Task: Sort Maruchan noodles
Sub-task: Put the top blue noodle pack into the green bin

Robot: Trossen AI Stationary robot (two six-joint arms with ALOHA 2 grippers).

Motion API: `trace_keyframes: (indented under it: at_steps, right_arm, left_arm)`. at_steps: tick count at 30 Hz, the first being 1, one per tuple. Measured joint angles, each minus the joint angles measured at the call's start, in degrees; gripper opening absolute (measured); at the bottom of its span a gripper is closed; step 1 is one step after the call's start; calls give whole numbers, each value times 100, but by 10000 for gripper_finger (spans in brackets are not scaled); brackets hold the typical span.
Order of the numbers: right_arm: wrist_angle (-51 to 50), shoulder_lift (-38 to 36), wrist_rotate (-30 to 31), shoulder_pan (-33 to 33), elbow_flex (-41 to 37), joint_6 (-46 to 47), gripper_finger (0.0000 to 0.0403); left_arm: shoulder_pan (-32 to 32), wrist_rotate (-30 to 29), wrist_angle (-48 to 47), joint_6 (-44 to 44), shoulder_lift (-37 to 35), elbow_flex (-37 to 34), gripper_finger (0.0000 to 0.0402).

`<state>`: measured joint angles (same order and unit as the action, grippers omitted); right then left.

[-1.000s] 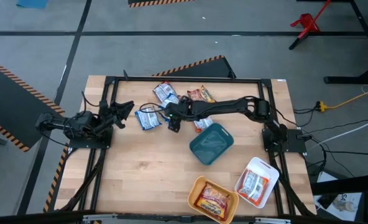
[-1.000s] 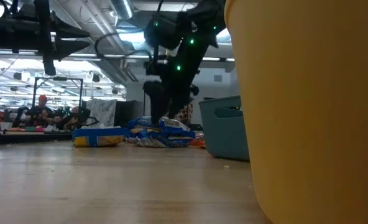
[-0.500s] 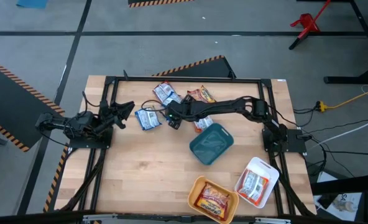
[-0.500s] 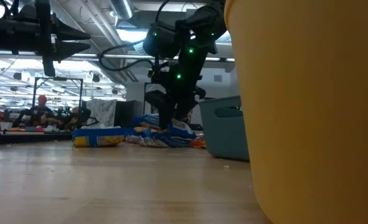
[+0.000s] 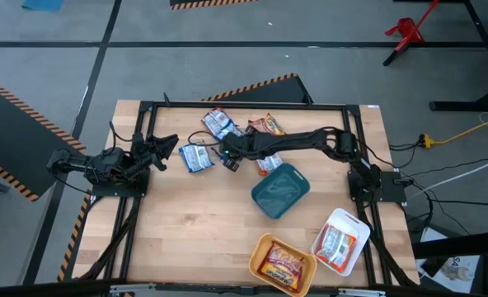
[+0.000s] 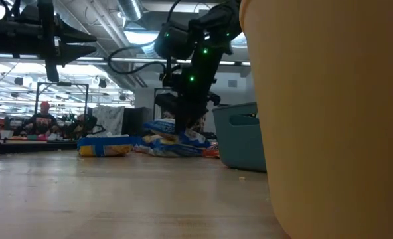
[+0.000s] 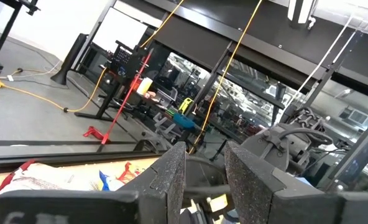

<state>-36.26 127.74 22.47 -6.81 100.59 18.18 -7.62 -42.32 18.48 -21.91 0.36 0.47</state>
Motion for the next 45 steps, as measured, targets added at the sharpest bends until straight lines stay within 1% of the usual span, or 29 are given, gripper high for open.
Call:
trace_keyframes:
  at_steps: [3, 6, 8, 12, 16, 19, 26, 30, 32, 34, 36, 39, 40, 42, 45]
  right_arm:
    - [-60, -115, -170, -2, -17, 101, 54]
    - [-81, -255, -463, 2, -21, 119, 17]
    - [-78, -351, -660, -2, -21, 124, 4]
    - [-147, -498, -896, 1, -21, 398, 2]
    - [-149, -721, -1145, 4, -26, 430, 0]
    - [-218, -932, -1326, 4, -24, 434, 0]
    - [-505, -1470, -1516, 48, -18, 398, 0]
    - [-473, -1528, -1722, 81, -10, 223, 3]
    - [-539, -1456, -1936, 79, -9, 167, 20]
    - [-569, -1290, -2106, 79, -7, 146, 54]
    - [-563, -1101, -2294, 91, -24, 144, 102]
    - [-331, -890, -2502, 135, -19, 147, 187]
    - [-313, -808, -2478, 174, -14, 195, 214]
    - [-362, -651, -2136, 232, -14, 339, 261]
    - [-482, -492, -1455, 321, -21, 457, 308]
  left_arm:
    - [0, 2, 0, 0, 0, 0, 108]
    - [0, 2, 0, 1, 0, 0, 108]
    - [0, 1, 0, 2, 0, 0, 108]
    - [0, 0, 0, 2, 0, 0, 108]
    - [-2, 2, -1, 2, 0, 0, 108]
    - [-1, 2, -2, 3, 0, 0, 108]
    - [0, 2, -1, 4, 0, 0, 108]
    - [-2, -12, -2, 4, 0, 0, 108]
    - [-2, -19, -2, 4, 0, 0, 108]
    - [-2, -39, -5, 4, 2, 0, 108]
    - [-1, -40, -11, 4, 0, 0, 108]
    - [-2, -40, -69, 4, 0, 0, 108]
    - [0, -42, -120, 4, 0, 0, 108]
    - [-2, -40, -179, 0, 2, 0, 108]
    - [-2, -32, -270, -2, 2, 0, 108]
